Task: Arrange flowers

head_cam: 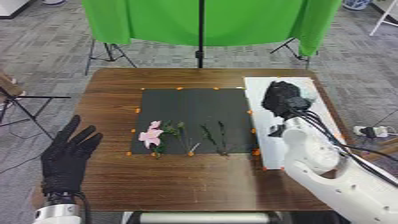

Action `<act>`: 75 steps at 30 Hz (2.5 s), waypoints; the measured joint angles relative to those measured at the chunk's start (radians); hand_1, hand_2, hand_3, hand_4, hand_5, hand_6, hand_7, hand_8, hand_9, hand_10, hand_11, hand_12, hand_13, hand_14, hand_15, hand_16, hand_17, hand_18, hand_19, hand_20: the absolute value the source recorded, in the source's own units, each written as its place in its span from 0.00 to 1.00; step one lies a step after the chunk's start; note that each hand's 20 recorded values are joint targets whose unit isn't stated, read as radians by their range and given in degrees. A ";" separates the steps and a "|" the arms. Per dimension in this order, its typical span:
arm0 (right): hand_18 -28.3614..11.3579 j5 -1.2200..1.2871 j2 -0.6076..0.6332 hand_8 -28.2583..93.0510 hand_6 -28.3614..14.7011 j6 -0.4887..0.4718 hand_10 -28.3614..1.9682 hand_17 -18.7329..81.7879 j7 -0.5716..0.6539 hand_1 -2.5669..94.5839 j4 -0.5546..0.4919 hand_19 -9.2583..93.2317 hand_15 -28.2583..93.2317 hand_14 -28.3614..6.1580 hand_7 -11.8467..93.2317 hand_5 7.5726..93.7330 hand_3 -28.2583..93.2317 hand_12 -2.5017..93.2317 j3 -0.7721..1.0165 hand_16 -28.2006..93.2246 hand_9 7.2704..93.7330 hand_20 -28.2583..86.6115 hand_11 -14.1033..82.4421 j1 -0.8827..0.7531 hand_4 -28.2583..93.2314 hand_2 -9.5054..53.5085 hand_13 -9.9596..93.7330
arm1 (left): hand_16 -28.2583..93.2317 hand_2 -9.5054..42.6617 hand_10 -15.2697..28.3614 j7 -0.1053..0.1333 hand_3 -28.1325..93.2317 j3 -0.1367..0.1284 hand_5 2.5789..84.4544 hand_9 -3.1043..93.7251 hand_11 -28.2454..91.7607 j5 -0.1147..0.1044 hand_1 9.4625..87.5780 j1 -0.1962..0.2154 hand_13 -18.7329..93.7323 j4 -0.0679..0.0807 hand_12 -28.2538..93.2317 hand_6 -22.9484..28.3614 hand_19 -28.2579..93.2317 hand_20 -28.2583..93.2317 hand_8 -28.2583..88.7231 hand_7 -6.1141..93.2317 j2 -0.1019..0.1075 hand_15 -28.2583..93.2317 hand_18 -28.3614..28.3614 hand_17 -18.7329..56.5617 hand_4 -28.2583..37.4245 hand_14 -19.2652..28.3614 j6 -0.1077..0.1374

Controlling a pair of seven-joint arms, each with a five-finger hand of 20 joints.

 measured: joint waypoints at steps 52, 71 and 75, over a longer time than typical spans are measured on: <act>0.14 -0.004 -0.525 0.13 0.72 -0.293 0.51 0.43 -0.156 0.41 0.119 1.00 0.91 0.51 0.24 0.63 0.85 0.21 -0.139 0.35 0.71 0.74 0.57 0.145 0.00 0.00 0.66 | 0.17 0.35 0.80 -0.061 0.85 -0.004 0.37 0.37 0.46 0.023 0.19 -0.041 0.38 0.006 0.35 0.60 0.63 0.47 0.16 0.19 -0.011 0.71 0.90 0.13 0.06 0.94 -0.010; 0.15 0.272 -0.052 0.13 0.73 -0.177 0.39 0.38 0.155 0.38 0.284 0.99 0.86 0.45 0.25 0.56 0.88 0.17 0.076 0.31 0.61 0.72 0.38 0.236 0.00 0.00 0.58 | 0.17 0.35 0.80 -0.036 0.85 0.008 0.37 0.37 0.46 0.017 0.19 -0.029 0.38 0.006 0.35 0.59 0.63 0.47 0.16 0.19 -0.010 0.71 0.90 0.13 0.06 0.94 -0.009; 0.15 0.272 -0.028 0.13 0.75 -0.273 0.40 0.38 0.122 0.39 0.293 0.99 0.86 0.47 0.25 0.57 0.88 0.17 0.176 0.31 0.61 0.72 0.38 0.178 0.00 0.00 0.59 | 0.17 0.35 0.80 -0.038 0.85 0.008 0.37 0.37 0.46 0.017 0.19 -0.029 0.38 0.007 0.35 0.59 0.63 0.47 0.16 0.19 -0.012 0.71 0.90 0.13 0.06 0.94 -0.009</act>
